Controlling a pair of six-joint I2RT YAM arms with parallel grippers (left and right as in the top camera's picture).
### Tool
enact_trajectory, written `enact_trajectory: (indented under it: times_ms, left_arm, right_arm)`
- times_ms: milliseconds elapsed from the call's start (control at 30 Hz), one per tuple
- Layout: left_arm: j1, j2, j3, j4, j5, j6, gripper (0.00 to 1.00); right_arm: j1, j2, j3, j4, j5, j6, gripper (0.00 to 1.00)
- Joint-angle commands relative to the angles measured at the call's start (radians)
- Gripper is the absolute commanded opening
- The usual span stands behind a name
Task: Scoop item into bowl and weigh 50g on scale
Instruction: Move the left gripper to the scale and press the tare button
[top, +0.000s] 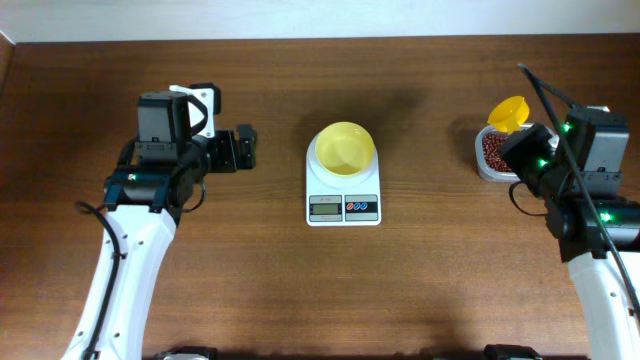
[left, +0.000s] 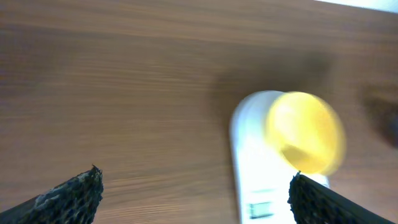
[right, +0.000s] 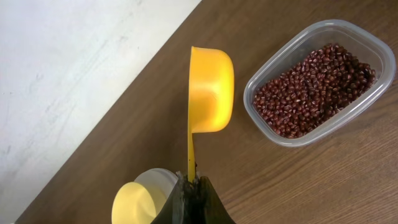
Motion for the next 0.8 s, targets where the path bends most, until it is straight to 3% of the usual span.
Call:
enact_trajectory:
  times_ms: [0,200,400,633,767]
  left_arm:
    - [0.002,-0.016,0.008,0.009,0.221,0.075,0.99]
    - [0.002,-0.027,0.206,-0.143,0.242,0.343,0.99]
    - [0.002,-0.026,0.211,-0.179,0.192,0.354,0.99]
    - [-0.003,-0.024,0.211,-0.203,0.328,0.354,0.99]
    - [-0.101,0.048,0.211,-0.277,0.328,0.354,0.99]
  right_arm:
    - [-0.004,0.001,0.013,0.005,0.005,-0.013,0.04]
    - [-0.004,0.001,0.013,0.006,0.005,-0.013,0.04]
    - [-0.004,0.001,0.013,0.003,0.005,-0.013,0.04]
    - [-0.004,0.001,0.013,-0.009,0.006,-0.013,0.04]
    - [-0.004,0.001,0.013,-0.004,0.021,-0.013,0.04]
